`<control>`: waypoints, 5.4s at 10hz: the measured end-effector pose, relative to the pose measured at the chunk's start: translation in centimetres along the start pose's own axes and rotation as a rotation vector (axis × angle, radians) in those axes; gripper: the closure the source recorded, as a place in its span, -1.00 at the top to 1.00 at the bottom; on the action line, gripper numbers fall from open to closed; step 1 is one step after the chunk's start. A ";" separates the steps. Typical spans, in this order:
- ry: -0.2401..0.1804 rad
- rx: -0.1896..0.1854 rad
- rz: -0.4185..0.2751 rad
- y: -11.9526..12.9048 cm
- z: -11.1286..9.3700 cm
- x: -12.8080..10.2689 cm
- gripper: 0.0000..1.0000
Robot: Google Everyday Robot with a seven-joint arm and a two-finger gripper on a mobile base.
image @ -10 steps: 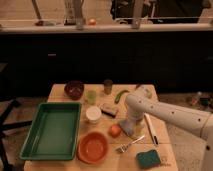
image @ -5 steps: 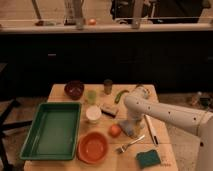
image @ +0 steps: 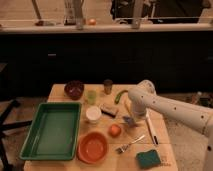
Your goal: Place towel in purple bowl
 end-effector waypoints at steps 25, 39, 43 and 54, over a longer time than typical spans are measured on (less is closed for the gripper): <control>-0.053 0.100 -0.293 -6.9 -11.1 -15.2 -1.00; -0.087 0.168 -0.396 -15.4 -14.4 -25.4 -1.00; -0.118 0.234 -0.385 -15.2 -14.7 -25.8 -1.00; -0.231 0.255 -0.416 -23.6 -12.8 -28.2 -1.00</control>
